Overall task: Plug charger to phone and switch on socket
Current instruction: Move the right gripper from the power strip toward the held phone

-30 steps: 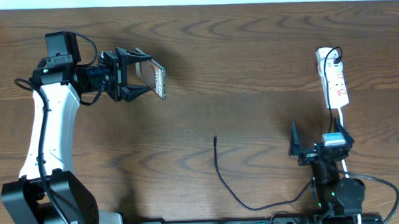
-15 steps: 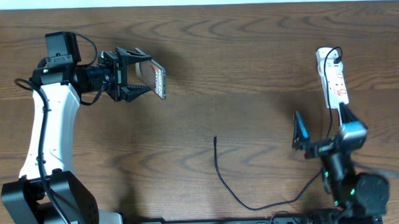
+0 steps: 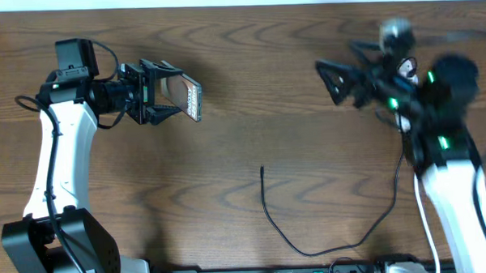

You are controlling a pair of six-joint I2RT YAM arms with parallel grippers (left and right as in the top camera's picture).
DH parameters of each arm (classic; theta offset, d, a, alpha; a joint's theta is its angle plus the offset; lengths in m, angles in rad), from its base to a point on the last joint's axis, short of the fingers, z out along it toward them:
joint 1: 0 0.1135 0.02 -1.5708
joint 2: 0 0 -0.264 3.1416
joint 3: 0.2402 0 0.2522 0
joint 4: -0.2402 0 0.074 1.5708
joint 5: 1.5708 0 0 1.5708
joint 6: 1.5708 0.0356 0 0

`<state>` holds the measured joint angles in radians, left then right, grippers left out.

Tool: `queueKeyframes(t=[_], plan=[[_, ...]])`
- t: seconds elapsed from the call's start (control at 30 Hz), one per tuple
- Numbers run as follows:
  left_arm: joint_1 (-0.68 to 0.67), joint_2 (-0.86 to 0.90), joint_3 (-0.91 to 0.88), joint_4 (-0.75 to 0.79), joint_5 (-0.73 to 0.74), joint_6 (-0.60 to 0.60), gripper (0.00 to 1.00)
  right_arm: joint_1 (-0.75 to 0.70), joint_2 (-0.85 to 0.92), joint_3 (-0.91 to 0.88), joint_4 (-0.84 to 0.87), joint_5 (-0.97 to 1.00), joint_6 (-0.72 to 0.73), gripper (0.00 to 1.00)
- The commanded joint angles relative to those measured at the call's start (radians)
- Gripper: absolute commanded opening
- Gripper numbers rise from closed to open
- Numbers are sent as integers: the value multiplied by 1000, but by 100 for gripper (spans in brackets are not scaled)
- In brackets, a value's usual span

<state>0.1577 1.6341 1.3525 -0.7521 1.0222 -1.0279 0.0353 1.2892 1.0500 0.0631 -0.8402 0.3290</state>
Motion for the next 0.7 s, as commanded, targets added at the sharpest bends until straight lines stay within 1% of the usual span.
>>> queueKeyframes(t=[0.0,0.1,0.2,0.27,0.37,0.53,0.67], plan=[[-2,-37,26,2,-99,-38,7,11,152,46,116,-351,219,99],[-13,-37,26,2,-166,-67,7,19,272,46,230,-336,424,99],[-33,-37,26,1,-213,-86,7,26,360,46,248,-293,665,99],[-51,-37,26,2,-250,-97,7,34,413,46,267,-284,755,99],[-73,-37,26,1,-324,-104,7,51,468,46,322,-294,758,99],[-106,-37,26,-9,-430,-166,7,85,513,46,322,-292,753,99],[-132,-37,26,-9,-458,-198,7,124,518,46,321,-292,643,99]])
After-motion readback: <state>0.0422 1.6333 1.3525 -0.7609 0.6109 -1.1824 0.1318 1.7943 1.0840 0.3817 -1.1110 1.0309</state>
